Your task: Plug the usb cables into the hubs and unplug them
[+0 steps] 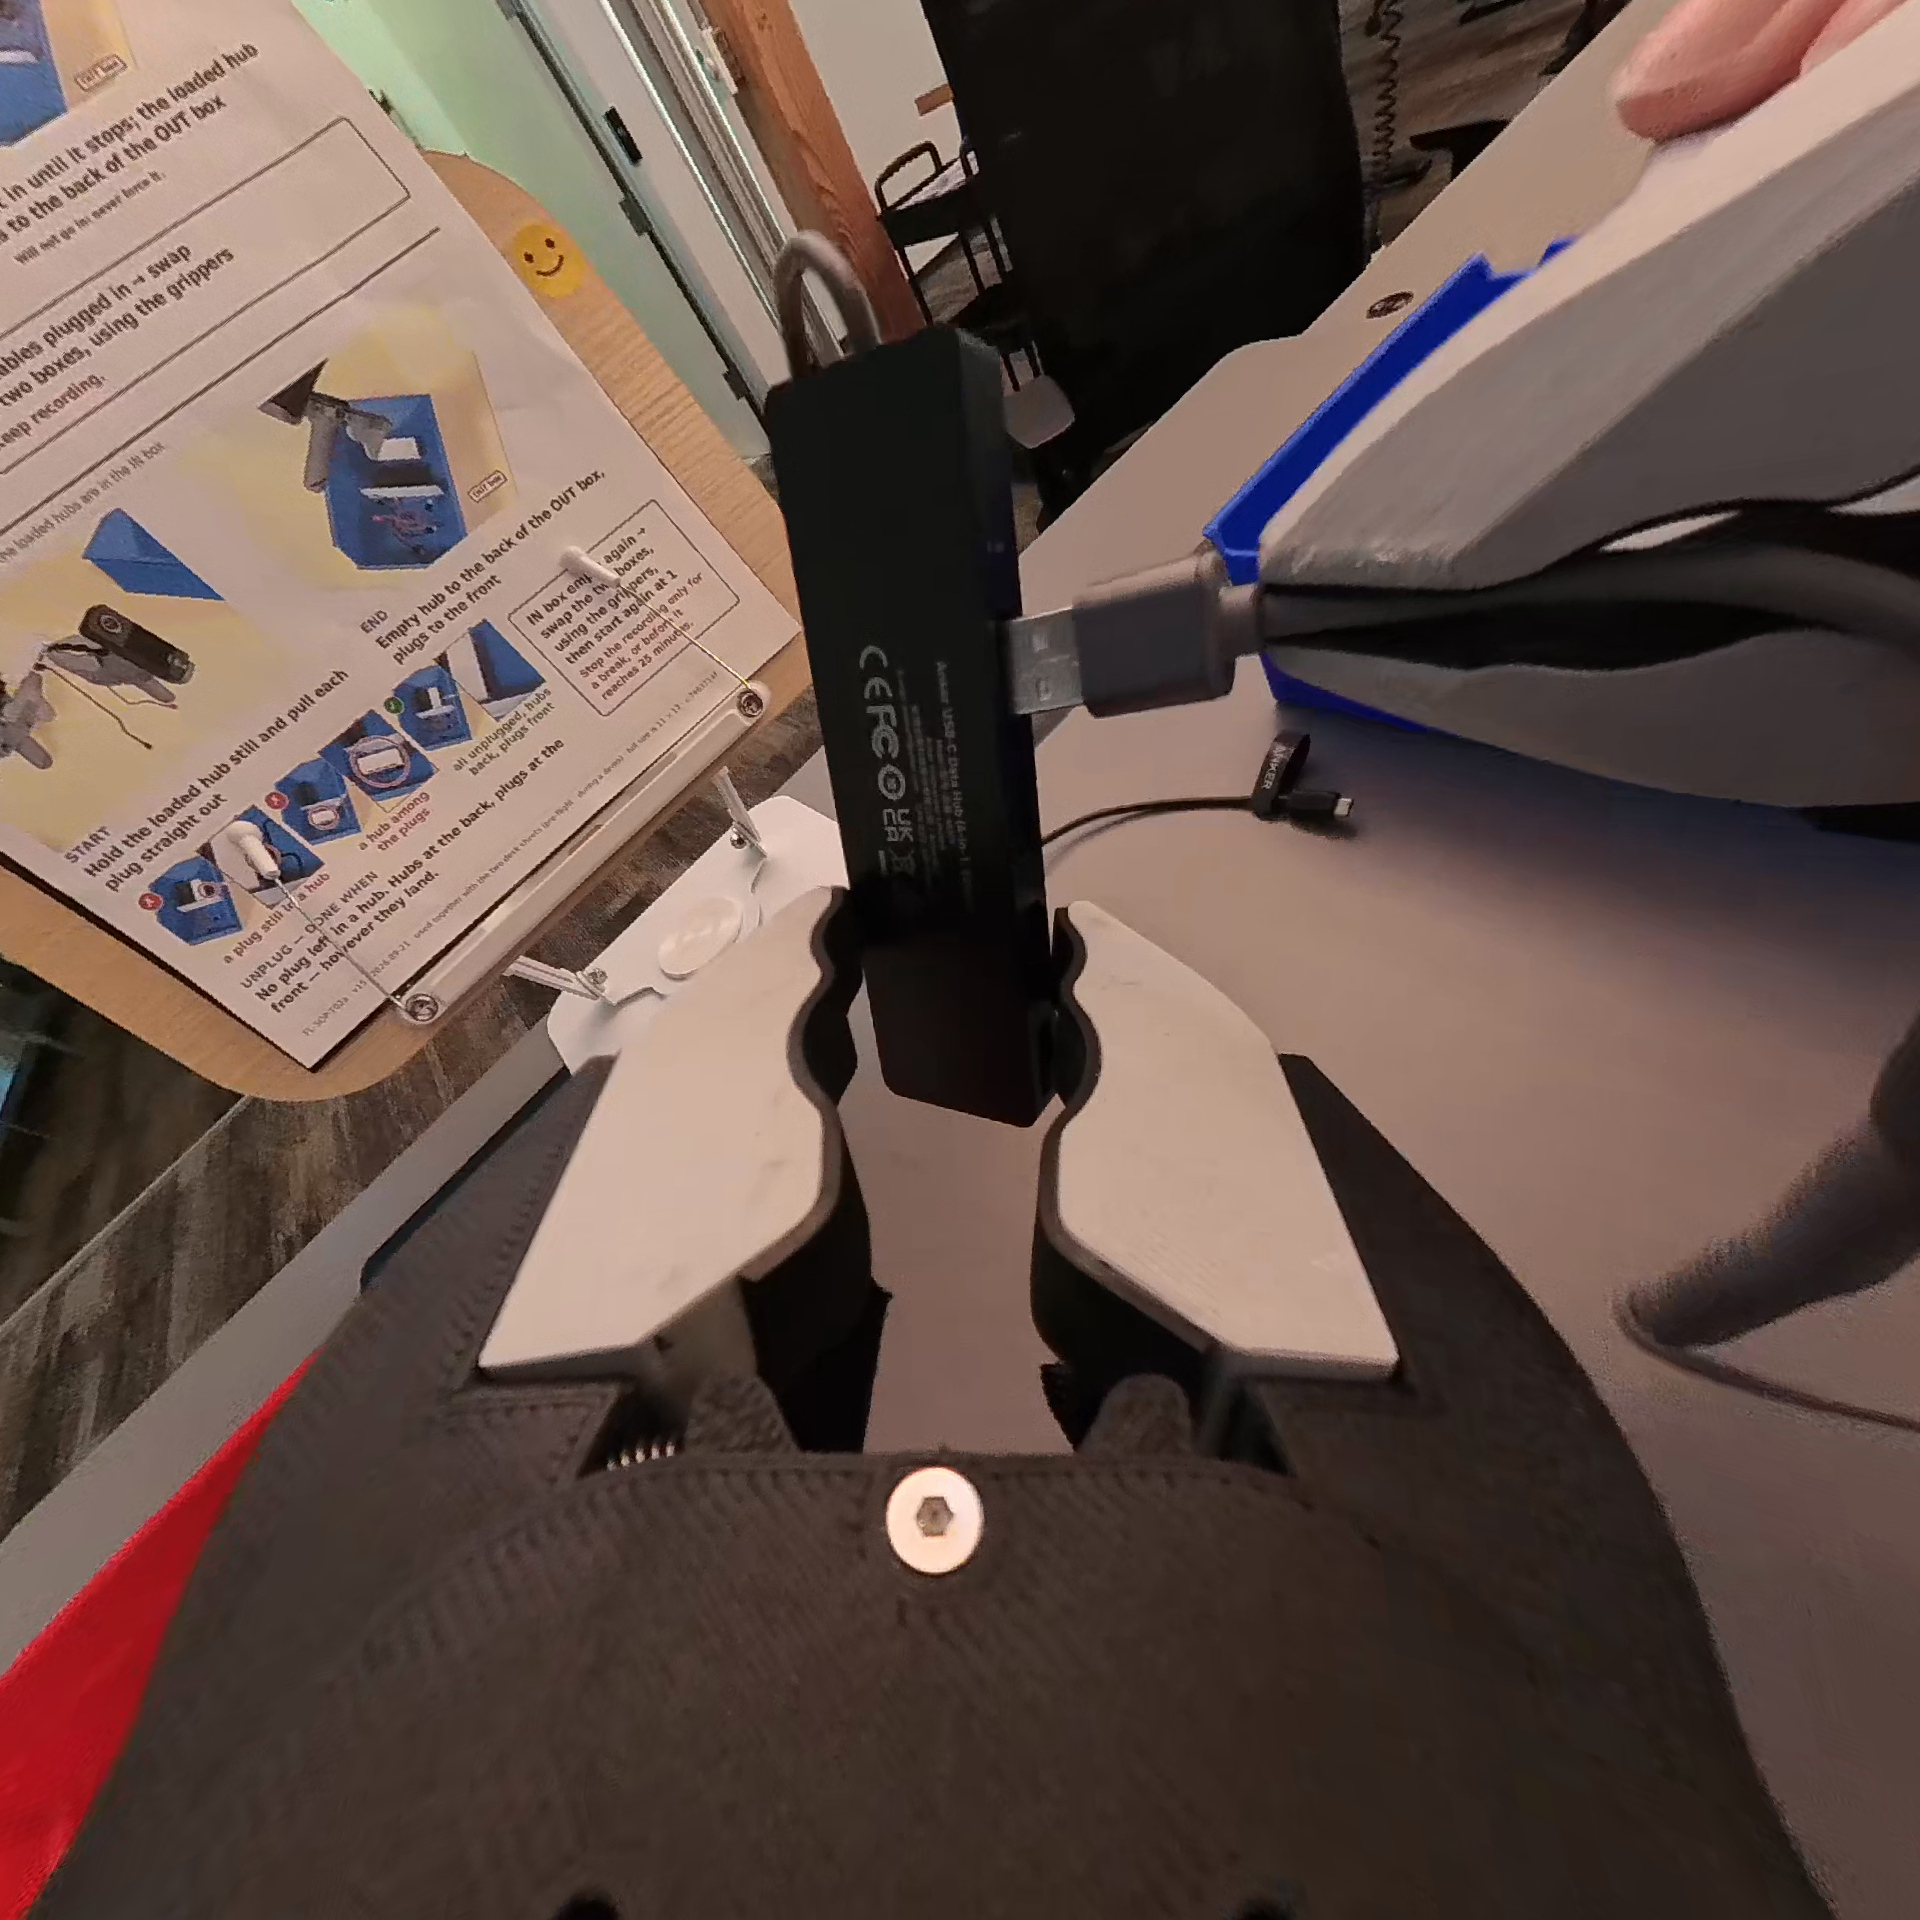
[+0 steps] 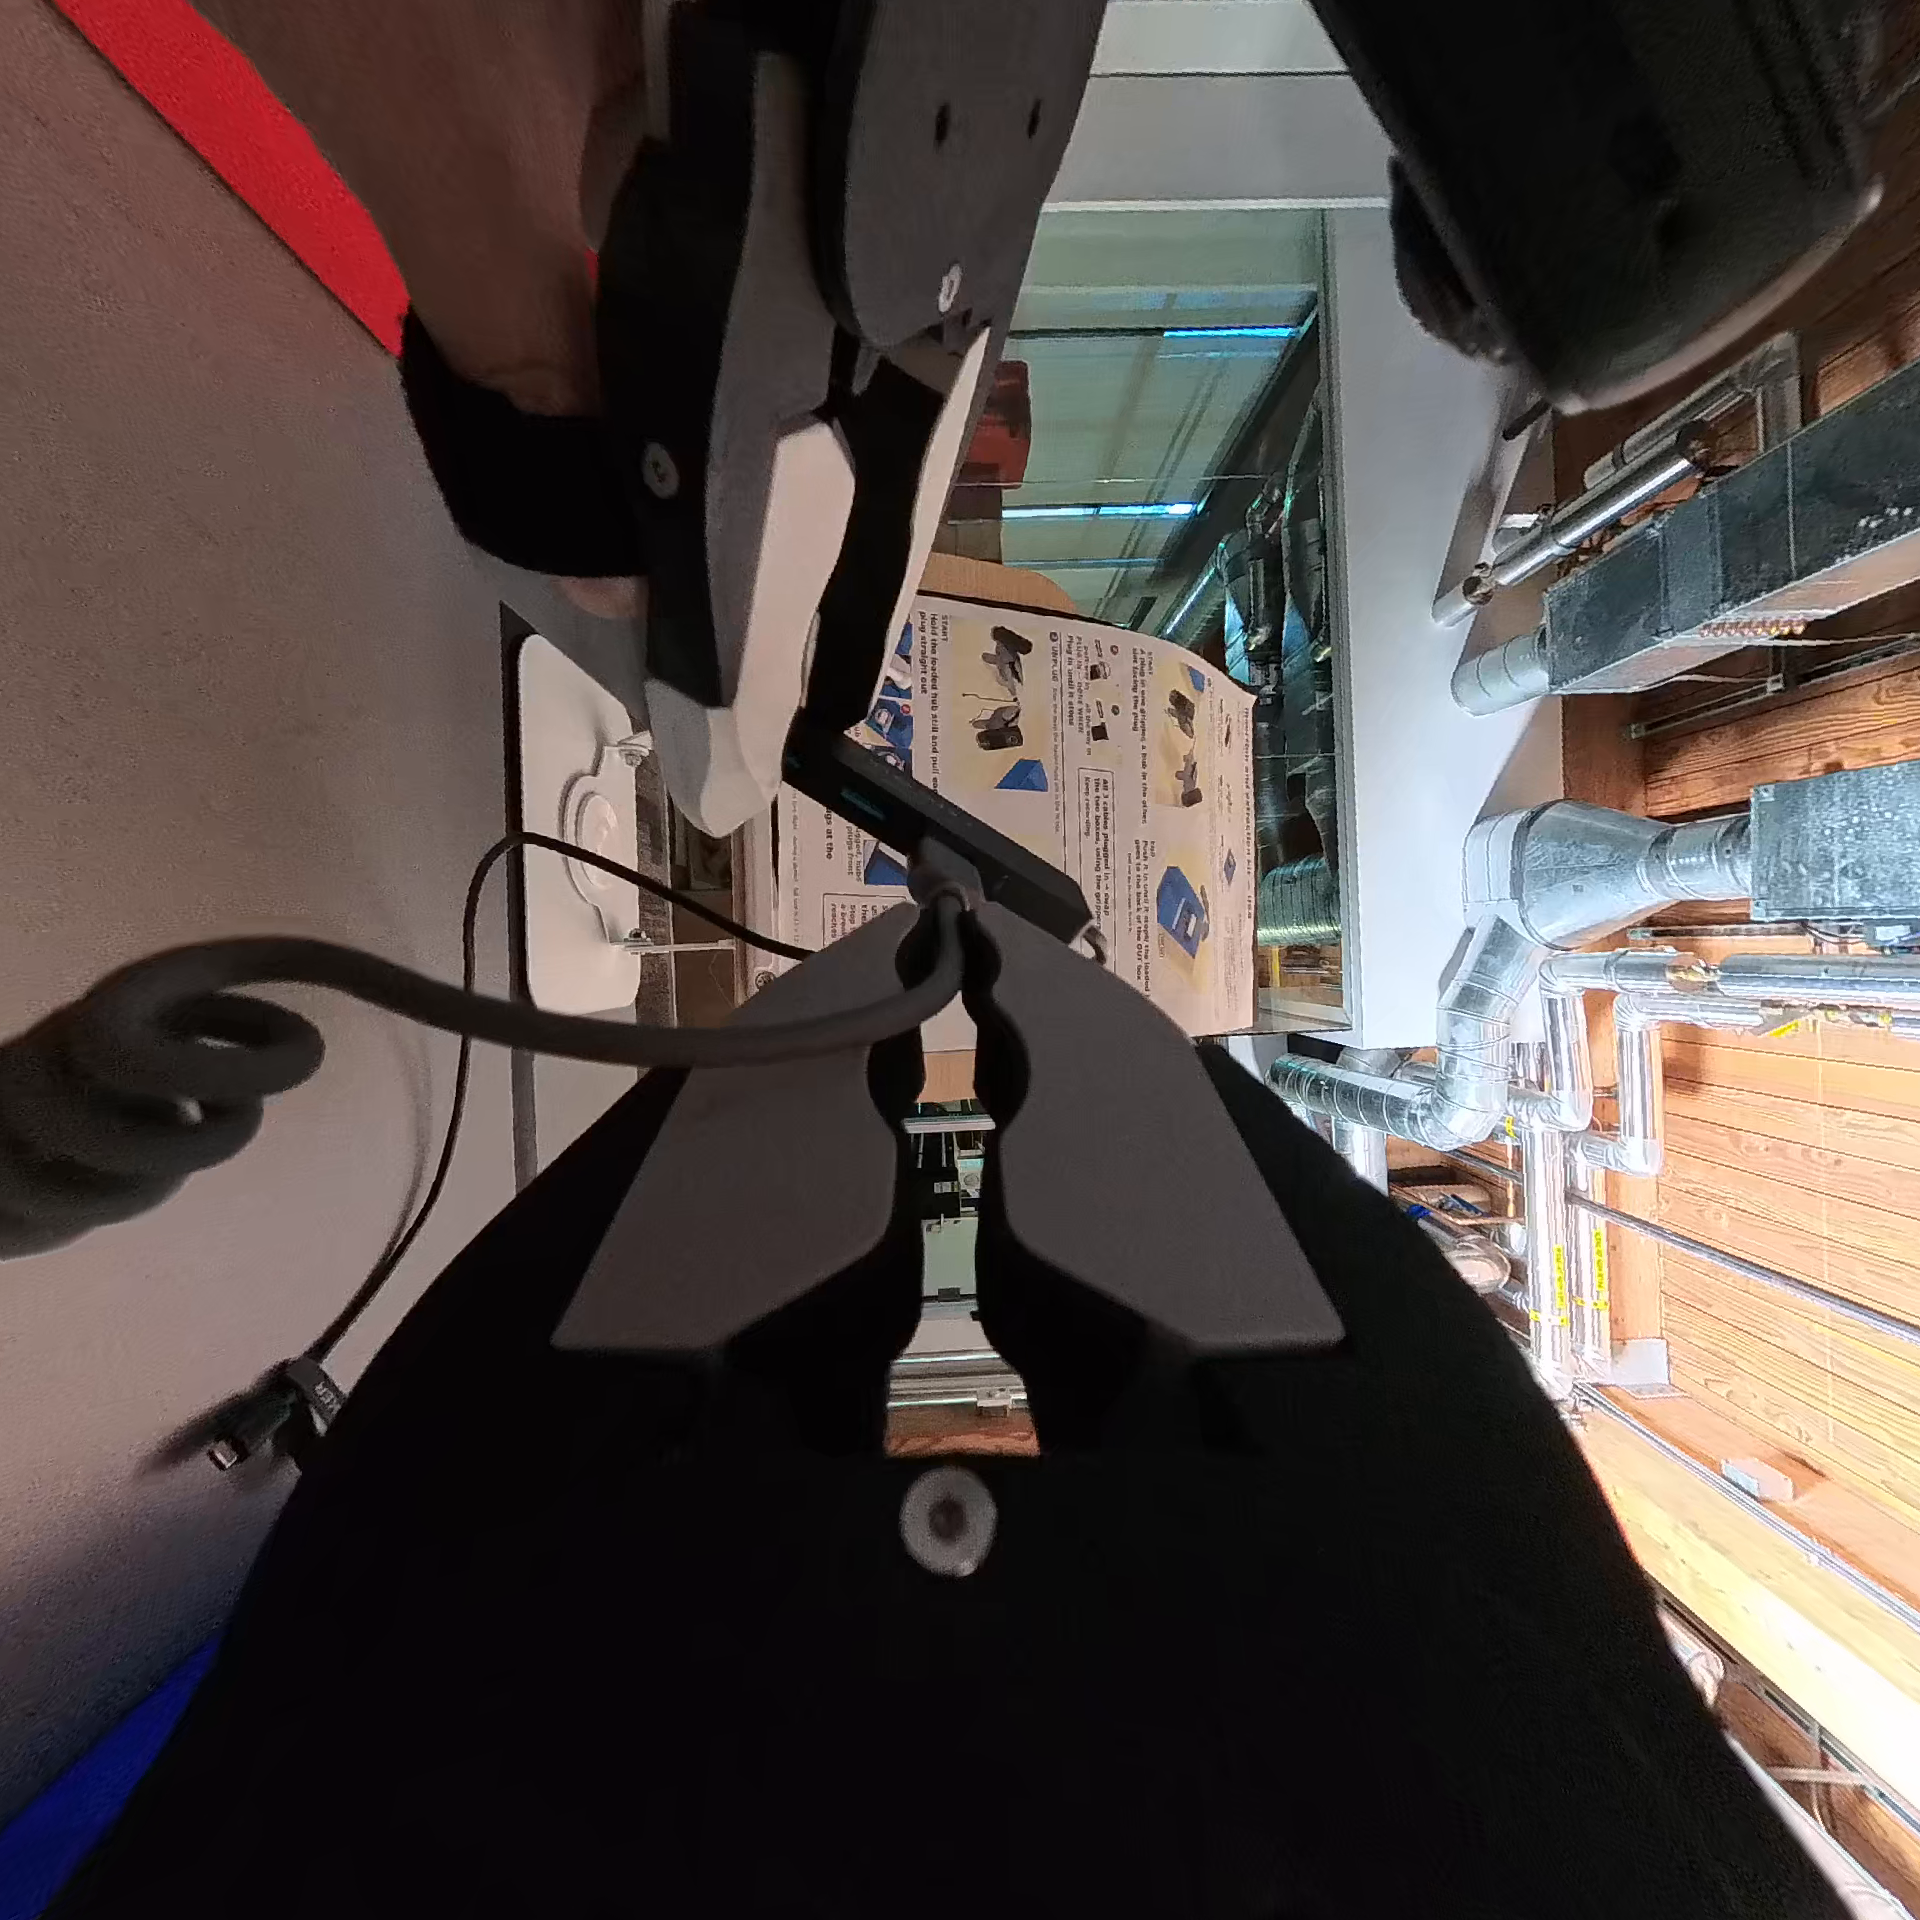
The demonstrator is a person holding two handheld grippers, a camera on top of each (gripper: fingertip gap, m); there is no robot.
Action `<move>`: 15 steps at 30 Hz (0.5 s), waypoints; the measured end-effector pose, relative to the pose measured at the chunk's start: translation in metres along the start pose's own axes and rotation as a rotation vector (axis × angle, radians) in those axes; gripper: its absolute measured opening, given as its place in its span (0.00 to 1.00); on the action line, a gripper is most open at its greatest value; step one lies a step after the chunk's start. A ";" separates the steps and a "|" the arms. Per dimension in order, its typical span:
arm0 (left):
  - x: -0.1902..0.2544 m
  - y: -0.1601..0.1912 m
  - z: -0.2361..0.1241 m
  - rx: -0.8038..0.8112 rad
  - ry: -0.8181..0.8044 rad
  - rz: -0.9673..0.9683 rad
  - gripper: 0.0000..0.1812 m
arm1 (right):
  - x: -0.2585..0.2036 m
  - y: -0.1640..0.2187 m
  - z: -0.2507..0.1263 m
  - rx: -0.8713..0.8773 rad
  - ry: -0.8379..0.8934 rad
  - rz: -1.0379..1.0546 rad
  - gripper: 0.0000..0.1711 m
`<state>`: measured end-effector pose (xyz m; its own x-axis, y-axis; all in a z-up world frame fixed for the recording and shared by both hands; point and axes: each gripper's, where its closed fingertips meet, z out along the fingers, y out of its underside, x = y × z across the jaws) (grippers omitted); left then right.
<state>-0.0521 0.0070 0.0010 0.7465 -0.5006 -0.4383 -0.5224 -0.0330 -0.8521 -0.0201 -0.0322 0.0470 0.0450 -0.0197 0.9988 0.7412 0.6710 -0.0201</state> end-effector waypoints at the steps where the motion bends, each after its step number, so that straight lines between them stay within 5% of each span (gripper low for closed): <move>1: 0.000 -0.001 0.000 0.007 0.001 0.001 0.19 | 0.001 0.001 0.000 0.000 -0.001 0.004 0.03; 15: -0.001 -0.011 -0.008 0.072 -0.007 0.009 0.19 | 0.006 0.000 0.000 -0.012 0.016 0.061 0.03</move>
<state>-0.0503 0.0009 0.0131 0.7447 -0.4945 -0.4482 -0.4986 0.0343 -0.8662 -0.0194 -0.0323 0.0525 0.1006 0.0091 0.9949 0.7448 0.6623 -0.0814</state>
